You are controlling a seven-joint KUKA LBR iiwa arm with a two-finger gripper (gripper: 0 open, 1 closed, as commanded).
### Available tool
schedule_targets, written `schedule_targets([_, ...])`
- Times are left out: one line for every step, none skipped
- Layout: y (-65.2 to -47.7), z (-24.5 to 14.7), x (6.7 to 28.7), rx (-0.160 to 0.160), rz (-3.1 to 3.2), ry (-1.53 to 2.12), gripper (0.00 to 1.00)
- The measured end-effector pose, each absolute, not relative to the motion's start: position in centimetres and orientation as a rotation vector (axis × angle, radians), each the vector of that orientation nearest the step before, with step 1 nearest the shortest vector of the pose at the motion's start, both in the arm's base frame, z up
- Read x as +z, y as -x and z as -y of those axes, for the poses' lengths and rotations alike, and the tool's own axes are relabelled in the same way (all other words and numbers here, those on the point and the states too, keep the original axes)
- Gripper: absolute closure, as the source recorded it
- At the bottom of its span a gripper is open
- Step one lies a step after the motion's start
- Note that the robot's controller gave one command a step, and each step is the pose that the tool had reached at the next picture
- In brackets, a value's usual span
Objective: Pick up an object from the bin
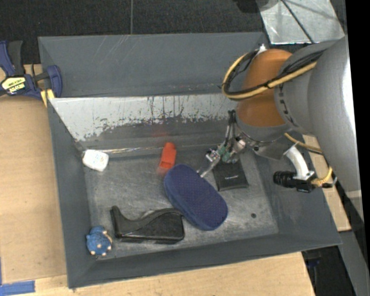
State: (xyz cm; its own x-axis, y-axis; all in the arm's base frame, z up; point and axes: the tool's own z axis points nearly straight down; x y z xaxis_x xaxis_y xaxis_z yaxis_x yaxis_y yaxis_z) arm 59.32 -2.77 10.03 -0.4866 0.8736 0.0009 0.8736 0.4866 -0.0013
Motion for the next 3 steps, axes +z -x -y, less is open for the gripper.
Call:
schedule_targets([-59.29,3.18,7.54,-0.007,2.610,1.748,0.00])
schedule_targets([-59.43,3.18,7.74,-0.004,2.617,1.745,0.00])
schedule_targets([-59.78,3.60,8.18,-0.003,2.626,1.754,1.00])
